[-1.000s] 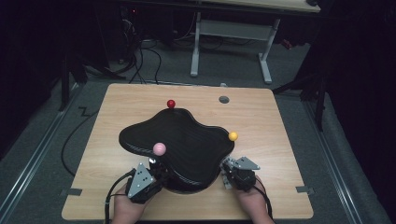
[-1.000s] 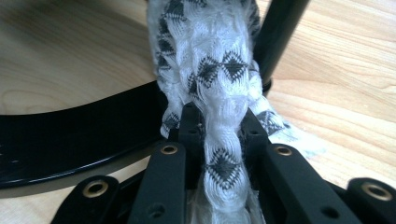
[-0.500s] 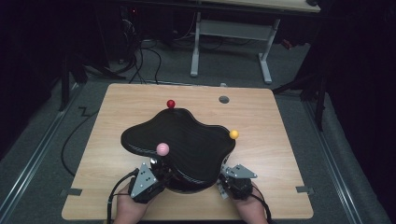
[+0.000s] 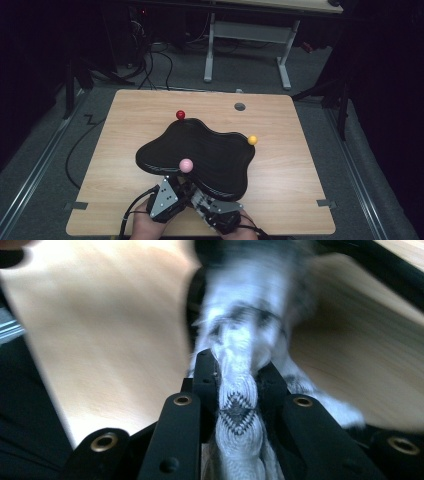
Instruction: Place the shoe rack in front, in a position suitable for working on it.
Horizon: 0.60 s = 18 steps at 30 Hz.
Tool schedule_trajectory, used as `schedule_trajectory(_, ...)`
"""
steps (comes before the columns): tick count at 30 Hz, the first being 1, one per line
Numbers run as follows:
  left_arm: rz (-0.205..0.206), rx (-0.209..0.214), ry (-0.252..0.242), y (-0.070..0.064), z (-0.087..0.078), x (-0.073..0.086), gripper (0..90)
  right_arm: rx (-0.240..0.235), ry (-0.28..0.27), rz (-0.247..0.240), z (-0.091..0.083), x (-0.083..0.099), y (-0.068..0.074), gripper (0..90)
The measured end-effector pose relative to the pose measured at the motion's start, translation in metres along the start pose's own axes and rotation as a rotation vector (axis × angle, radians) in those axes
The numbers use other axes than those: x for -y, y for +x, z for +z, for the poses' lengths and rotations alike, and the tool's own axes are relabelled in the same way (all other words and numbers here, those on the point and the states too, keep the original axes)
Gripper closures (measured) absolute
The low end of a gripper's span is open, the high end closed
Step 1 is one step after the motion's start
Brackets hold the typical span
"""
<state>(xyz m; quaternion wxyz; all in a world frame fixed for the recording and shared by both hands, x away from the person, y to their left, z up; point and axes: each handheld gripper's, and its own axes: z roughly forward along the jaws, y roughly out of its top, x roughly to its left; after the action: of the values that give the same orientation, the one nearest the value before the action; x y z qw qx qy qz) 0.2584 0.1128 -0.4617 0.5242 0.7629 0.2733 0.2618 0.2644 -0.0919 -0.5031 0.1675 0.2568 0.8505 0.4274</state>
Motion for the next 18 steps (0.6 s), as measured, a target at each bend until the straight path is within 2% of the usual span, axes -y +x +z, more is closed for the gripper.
schedule_trajectory(1,0.0,0.0,0.0,0.0,0.0,0.0,74.4,0.0,0.0,0.0,0.0,0.0,0.0,76.9)
schedule_trajectory(2,0.0,0.001,0.001,0.0,0.0,0.0,74.4,-0.012,0.003,-0.015,0.004,-0.002,0.01,76.3)
schedule_trajectory(3,0.0,0.001,0.001,0.0,0.0,0.0,74.4,-0.006,0.007,-0.024,0.005,-0.003,0.013,76.2)
schedule_trajectory(6,0.001,0.001,0.001,0.0,-0.001,0.0,74.4,-0.01,0.0,-0.026,0.006,-0.003,0.012,76.3)
schedule_trajectory(7,0.002,0.001,0.001,0.0,-0.001,0.0,74.3,-0.002,0.002,-0.012,0.005,-0.003,0.008,76.4)
schedule_trajectory(13,0.005,0.004,0.005,0.001,-0.002,0.0,74.4,0.045,0.006,0.001,-0.001,0.003,-0.008,76.4)
schedule_trajectory(18,0.005,-0.001,0.01,0.003,-0.006,0.001,74.4,0.105,0.029,0.008,-0.004,0.01,-0.028,76.5)
